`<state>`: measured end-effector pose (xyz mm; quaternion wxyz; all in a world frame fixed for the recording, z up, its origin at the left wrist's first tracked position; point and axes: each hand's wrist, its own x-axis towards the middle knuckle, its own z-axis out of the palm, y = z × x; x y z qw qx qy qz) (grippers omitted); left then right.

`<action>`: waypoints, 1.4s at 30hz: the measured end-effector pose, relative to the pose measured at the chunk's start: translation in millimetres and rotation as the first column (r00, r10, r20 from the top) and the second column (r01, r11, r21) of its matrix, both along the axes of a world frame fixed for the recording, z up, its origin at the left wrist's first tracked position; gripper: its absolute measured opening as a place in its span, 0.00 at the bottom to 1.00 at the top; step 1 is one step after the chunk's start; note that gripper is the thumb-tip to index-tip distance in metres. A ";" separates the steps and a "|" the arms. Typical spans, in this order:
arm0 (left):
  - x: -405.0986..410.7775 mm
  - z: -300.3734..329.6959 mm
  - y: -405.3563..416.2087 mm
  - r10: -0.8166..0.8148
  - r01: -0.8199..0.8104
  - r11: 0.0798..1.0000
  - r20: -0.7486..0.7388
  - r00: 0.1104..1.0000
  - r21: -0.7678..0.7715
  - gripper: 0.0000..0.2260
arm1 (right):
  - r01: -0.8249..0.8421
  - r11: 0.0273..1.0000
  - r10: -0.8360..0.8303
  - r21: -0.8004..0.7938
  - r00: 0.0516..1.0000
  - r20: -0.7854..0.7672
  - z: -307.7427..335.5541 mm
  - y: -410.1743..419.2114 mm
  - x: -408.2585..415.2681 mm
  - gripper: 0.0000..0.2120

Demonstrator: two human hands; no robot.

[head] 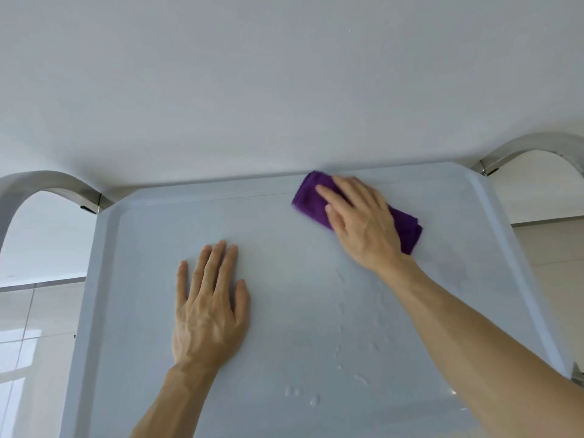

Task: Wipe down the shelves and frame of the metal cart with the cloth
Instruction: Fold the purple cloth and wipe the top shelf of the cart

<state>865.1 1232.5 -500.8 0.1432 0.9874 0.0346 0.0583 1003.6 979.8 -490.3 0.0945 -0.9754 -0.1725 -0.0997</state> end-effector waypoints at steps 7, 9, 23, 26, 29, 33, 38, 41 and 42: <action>-0.3 -5.5 1.1 -0.005 0.004 0.999 0.031 0.999 0.038 0.24 | 0.360 0.926 -0.359 0.116 0.933 -0.032 4.7 43.2 17.0 0.18; 0.6 -4.3 0.4 -0.008 0.007 0.999 0.022 1.000 0.044 0.24 | 0.232 0.966 -0.229 0.114 0.973 -0.038 6.3 71.7 4.5 0.18; 1.3 -2.4 -0.5 -0.007 0.006 0.998 0.021 1.000 0.060 0.24 | 0.239 0.970 -0.234 0.039 0.968 -0.090 5.1 -27.8 -34.0 0.18; 0.9 -1.1 -0.4 -0.015 0.013 0.998 0.029 0.999 0.065 0.24 | 0.420 0.907 -0.417 -0.001 0.899 -0.138 3.6 5.5 -32.4 0.20; 0.3 -1.7 -0.2 -0.013 0.010 0.998 0.038 0.999 0.066 0.24 | 0.378 0.926 -0.375 -0.006 0.914 -0.155 2.0 45.3 -70.5 0.20; 0.2 -1.5 -0.1 -0.009 0.007 0.998 0.029 1.000 0.067 0.23 | 0.048 0.999 -0.044 0.015 0.980 -0.193 -3.1 58.9 -158.8 0.20; 0.2 -0.3 -0.6 -0.013 0.012 0.998 0.014 1.000 0.062 0.23 | -0.147 0.989 0.140 -0.019 0.968 -0.210 -1.2 0.4 -174.8 0.19; -0.4 0.0 -0.8 -0.005 0.005 0.998 0.007 1.000 0.055 0.23 | 0.090 0.995 -0.094 -0.030 0.975 -0.203 3.7 -15.8 -139.0 0.18; -0.8 -0.6 -0.8 -0.006 0.005 0.998 0.005 1.000 0.055 0.23 | 0.200 0.980 -0.200 -0.023 0.960 -0.195 4.4 -11.0 -129.9 0.18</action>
